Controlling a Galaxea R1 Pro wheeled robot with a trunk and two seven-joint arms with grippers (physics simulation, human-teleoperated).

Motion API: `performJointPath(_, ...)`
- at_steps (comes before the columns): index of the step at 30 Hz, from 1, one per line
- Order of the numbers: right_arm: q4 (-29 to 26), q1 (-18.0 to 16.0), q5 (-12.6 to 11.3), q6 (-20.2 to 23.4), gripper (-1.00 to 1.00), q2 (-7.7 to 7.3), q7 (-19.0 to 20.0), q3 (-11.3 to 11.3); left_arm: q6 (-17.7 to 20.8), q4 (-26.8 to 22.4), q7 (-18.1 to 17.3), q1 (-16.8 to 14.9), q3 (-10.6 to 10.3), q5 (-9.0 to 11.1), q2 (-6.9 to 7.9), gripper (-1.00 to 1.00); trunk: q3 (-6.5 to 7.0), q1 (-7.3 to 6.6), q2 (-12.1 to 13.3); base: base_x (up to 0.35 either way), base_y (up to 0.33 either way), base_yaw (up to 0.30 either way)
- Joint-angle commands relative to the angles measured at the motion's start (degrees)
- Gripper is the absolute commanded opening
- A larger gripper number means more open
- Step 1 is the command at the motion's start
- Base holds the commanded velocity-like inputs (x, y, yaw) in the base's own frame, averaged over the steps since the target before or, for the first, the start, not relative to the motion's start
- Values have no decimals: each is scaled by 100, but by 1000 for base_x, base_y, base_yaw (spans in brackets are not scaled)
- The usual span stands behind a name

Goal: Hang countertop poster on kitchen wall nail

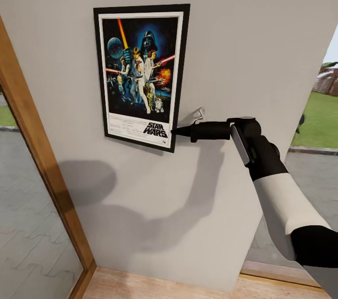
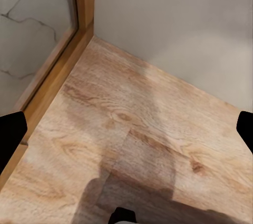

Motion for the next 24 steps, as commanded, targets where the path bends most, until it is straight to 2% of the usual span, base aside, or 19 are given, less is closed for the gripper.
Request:
performJointPath(1, 0, -6, -55, 51, -100, -6, -19, 13, -1, -2, -28, -1, 7, 22, -1, 100, -11, 4, -12, 6, 0, 0)
performJointPath(24, -30, -6, -71, 49, -100, 3, -10, -13, -5, -18, -25, -1, 14, 22, -11, 100, -11, 4, -12, 1, 0, 0)
